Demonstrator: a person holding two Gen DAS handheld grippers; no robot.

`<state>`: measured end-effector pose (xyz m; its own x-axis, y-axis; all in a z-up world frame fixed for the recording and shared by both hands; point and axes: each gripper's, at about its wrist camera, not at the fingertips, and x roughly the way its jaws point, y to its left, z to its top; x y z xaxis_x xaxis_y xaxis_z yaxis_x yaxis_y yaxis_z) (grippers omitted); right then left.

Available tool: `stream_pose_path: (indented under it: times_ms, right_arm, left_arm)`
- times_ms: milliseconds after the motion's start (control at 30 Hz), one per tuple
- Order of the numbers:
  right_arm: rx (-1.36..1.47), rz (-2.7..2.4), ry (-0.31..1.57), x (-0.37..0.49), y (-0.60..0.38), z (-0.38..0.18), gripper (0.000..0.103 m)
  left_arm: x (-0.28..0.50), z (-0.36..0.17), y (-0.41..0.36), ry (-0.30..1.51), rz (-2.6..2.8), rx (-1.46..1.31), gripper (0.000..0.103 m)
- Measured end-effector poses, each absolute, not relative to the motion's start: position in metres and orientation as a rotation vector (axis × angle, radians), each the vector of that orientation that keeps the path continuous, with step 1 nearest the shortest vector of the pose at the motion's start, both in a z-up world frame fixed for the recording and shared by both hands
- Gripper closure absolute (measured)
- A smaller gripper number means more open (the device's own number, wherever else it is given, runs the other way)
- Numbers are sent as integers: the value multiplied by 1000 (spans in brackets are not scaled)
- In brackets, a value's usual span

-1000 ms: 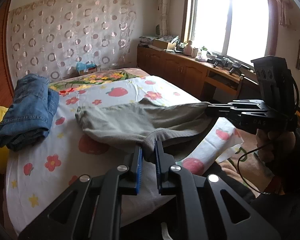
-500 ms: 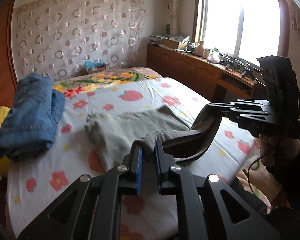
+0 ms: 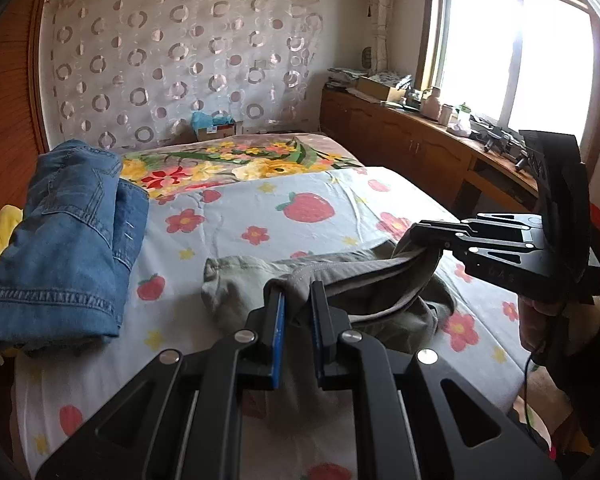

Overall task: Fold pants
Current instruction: 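Open both grippers to release the folded pants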

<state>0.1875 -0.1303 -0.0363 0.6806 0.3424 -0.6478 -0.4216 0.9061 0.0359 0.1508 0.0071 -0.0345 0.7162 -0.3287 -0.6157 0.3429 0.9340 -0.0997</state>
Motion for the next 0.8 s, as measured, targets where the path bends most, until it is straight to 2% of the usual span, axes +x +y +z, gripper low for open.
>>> stream_pose_path:
  times_ms: [167,233,300,400,433,533,800]
  right_arm:
    - [-136,417,736,202,-122,-45,97]
    - [-132,419,751,204,-122,-48,96]
    - [-132,407,750,203,-124,-49,90]
    - [-126,398,752,203,-128,-47,74]
    - [-127,396,750,202,-129,-47,67]
    - [-146,409,762,196,-131,-49,63]
    - [-178,439,848,173,-141,-78,62]
  left_arm:
    - [157,-47,5,715,-337,43,90]
    - [154,-49,7,718,-334,44,82]
    - [150,-49,11,709,-330,42,73]
    - [143,-48,19,701,-330,12,65]
    - [141,-48,22,703,-332,2,64]
    - [137,-53,26,719,-336,-11,64]
    - [134,-91,25,838,-324,-13,64]
